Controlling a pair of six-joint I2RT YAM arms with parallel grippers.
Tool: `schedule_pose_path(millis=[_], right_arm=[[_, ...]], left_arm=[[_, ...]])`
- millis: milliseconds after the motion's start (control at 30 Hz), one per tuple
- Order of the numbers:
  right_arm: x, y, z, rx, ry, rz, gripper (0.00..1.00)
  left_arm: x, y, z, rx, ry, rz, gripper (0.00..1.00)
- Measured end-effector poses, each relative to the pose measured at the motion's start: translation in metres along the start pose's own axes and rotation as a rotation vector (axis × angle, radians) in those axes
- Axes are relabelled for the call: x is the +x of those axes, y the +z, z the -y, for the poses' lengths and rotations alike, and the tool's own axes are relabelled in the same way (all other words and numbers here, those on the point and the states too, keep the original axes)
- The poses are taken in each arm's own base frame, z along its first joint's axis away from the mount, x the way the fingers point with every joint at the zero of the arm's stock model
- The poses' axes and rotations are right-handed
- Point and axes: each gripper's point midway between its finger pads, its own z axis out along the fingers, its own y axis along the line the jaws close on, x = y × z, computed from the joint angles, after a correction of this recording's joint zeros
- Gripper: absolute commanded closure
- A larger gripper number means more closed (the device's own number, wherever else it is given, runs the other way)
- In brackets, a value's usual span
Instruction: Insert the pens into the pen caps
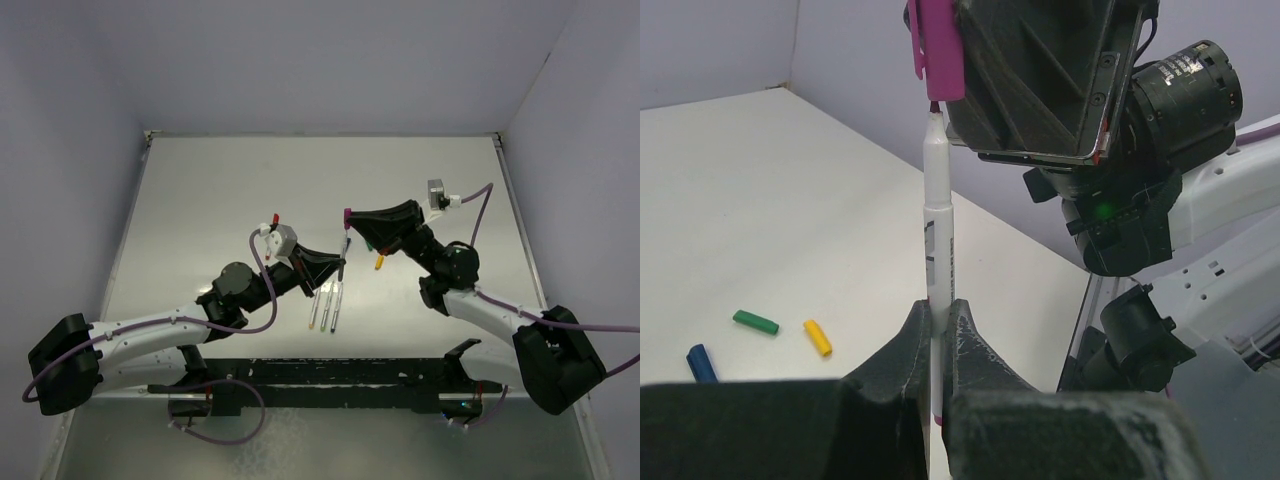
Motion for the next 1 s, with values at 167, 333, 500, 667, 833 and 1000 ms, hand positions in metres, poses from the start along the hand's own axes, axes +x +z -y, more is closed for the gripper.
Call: schedule_pose_path(millis=[167,333,500,667,833,1000], right_arm=[[0.0,0.0,0.0,0.0,0.0,0.0,1.0],[0.0,0.0,0.0,0.001,0.003,-0.001,1.0],[0.003,-0.003,0.001,0.005,0.007,-0.004,1.0],[0.002,-0.002,0.001,0.003,0.004,-0.002,1.0],[0.003,-0.002,0.001,0.0,0.003,-0.001,1.0],[0.013,-0.004,0.008,0.006,0.016,-0.032,1.0]], left_arm=[[0.0,0.0,0.0,0.0,0.0,0.0,1.0],[0.0,0.0,0.0,0.0,0.0,0.001,1.0],[-0.001,0.0,0.001,0.002,0.0,0.004,1.0],[-0.001,0.0,0.001,0.003,0.0,0.005,1.0],[-0.002,0.0,0.001,0.004,-0.001,0.007,1.0],[0.0,0.002,0.0,0.004,-0.002,0.007,1.0]])
